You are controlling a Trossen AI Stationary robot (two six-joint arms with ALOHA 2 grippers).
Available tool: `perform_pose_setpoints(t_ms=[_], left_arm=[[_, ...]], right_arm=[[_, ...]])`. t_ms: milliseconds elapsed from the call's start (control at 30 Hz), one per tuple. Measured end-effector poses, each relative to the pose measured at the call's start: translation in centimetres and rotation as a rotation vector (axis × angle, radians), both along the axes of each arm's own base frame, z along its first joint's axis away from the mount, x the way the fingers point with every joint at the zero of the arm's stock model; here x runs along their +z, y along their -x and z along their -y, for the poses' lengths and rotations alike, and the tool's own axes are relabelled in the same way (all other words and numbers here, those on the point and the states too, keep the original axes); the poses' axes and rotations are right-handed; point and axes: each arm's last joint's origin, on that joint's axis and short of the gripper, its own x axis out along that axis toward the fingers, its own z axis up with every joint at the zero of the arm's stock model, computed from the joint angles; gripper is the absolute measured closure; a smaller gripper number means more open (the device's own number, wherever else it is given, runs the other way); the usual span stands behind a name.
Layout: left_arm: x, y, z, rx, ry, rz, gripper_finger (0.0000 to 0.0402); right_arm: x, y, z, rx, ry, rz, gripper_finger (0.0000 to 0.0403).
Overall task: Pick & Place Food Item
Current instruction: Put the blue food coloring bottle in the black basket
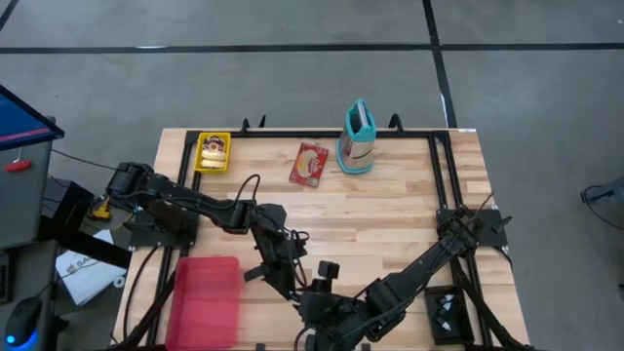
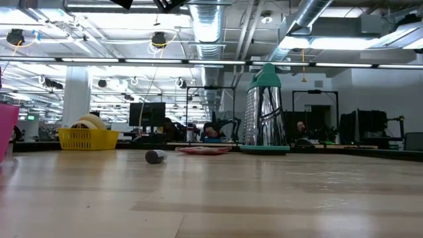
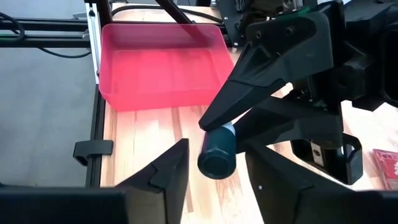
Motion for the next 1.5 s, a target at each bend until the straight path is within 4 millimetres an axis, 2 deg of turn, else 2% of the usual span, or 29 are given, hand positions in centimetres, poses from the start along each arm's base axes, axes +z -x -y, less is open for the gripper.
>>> perform_pose_setpoints(t_ms=[233, 400, 633, 867, 1133, 1233, 1367, 1500], left_arm=[[0.0, 0.0, 0.0, 0.002, 0.001, 0.006, 0.0328], [0.0, 0.0, 0.0, 0.006, 0.0, 0.005, 0.0325], [0.1, 0.0, 0.0, 0.005, 0.0, 0.007, 0.0324], [0.1, -0.2, -0.9, -0.01, 0.013, 0.005, 0.0305], [1.7, 0.6, -1.8, -0.039, 0.029, 0.05, 0.0271], [2.1, 1.0, -2.7, -0.029, 0.019, 0.049, 0.0262], [3.0, 2.2, -3.9, -0.011, -0.026, 0.063, 0.0256], [3.8, 3.9, -4.7, -0.003, -0.084, 0.071, 0.0258]], right_arm=[[0.1, -0.3, 0.2, -0.005, -0.012, 0.012, 0.0303], [0.1, -0.4, 0.4, 0.002, -0.027, 0.006, 0.0323], [0.1, -0.4, 0.4, 0.002, -0.026, 0.005, 0.0324], [0.1, -0.3, 0.3, -0.013, -0.037, 0.003, 0.0325], [-0.2, -0.1, 0.1, -0.003, -0.032, -0.016, 0.0325], [-0.3, 0.0, 0.2, -0.018, -0.043, -0.025, 0.0325], [-0.8, 1.0, 0.0, -0.051, -0.079, -0.098, 0.0325], [-1.6, 3.0, -0.6, -0.128, -0.129, -0.212, 0.0325]])
